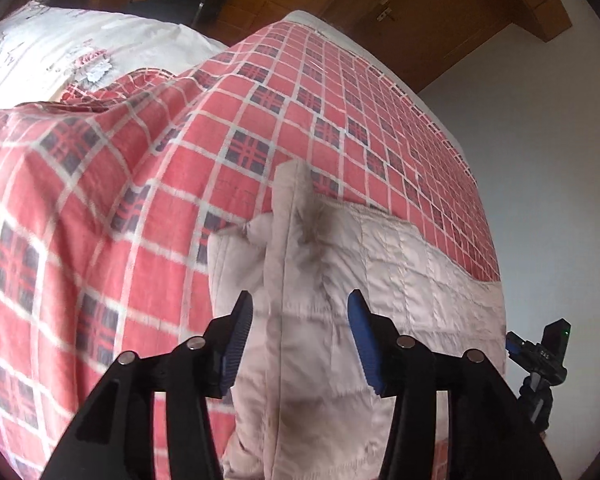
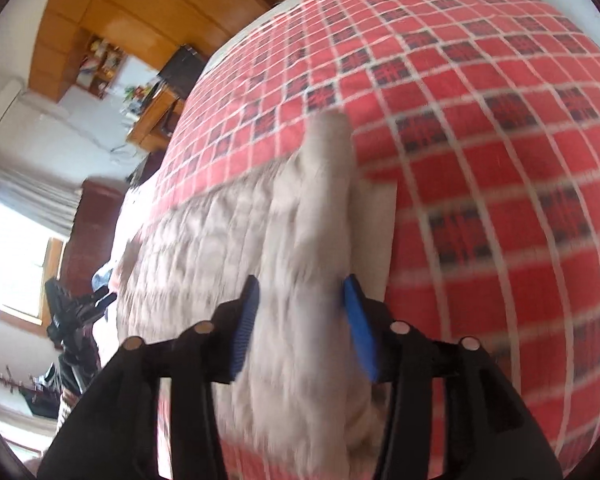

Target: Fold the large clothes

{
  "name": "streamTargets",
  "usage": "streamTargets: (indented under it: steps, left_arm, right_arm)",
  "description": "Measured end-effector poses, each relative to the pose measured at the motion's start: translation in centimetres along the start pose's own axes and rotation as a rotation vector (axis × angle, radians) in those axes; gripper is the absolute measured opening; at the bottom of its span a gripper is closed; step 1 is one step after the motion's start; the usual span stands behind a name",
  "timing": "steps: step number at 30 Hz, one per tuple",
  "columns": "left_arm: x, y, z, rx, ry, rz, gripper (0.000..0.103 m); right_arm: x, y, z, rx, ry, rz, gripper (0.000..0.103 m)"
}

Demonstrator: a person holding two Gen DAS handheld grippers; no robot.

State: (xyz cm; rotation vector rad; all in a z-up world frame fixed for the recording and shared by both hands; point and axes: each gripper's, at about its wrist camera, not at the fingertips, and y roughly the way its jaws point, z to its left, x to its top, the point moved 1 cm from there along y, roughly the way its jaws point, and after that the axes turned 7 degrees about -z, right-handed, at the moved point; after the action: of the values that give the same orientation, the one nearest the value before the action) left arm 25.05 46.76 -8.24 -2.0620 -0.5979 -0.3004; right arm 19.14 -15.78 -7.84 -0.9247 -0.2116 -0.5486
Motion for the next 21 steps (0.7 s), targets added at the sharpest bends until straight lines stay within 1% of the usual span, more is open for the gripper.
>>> streamTargets:
  steps: [4,7,9,12,13,14,15,16,17,18,21]
  left_arm:
    - [-3.9,-1.8,-0.4,-0.032,0.013,0.032,0.051]
    - [-6.5,-2.2,-0.7,-0.022,0.015,0.040,0.054]
    - [-7.7,-2.1,-0.6,-0.035,-0.001,0.051,0.054]
    - [-8.5,-2.0,-1.1,-0.003,0.028,0.037,0.054]
    - [-8.7,-2.0,-1.4,0.010,0.041,0.029,0.054]
    - [-8.8,-2.0,-1.5,0.021,0.047,0.026,0.048]
    - [-8.7,-1.8,-1.6,0.036,0.054,0.031,0.038]
    - [-8.7,-1.7,-1.6,0.054,0.055,0.040,0.033]
    - [-8.6,-1.8,-1.4,0.053,0.046,0.043,0.023]
    - [-8.4,-2.0,-1.2,0.037,0.028,0.043,0.018]
    - [-8.3,-2.9,-0.7,0.014,0.008,0.036,0.013]
  right_arm:
    - [-4.5,-1.9,0.2,0.032,0.005,0.022,0.050]
    - [-7.7,-2.4,0.0,0.036,0.021,0.036,0.052]
    - [-9.0,-2.6,0.0,0.035,0.021,0.039,0.052]
    - [-10.3,-2.7,0.0,0.051,0.032,0.035,0.052]
    - [-10.5,-2.5,0.0,0.047,0.034,0.038,0.045]
    - [-10.4,-2.5,-0.2,0.036,0.031,0.043,0.040]
    - [-10.5,-2.5,-0.2,0.015,0.025,0.048,0.029]
    - [-10.5,-2.7,-0.4,0.003,0.026,0.050,0.018]
    - [-10.3,-3.0,-0.6,0.006,0.035,0.050,0.016]
    - [-10.1,-3.5,-0.6,0.031,0.050,0.041,0.011]
    - [-10.0,-4.7,-0.4,0.050,0.054,0.020,0.008]
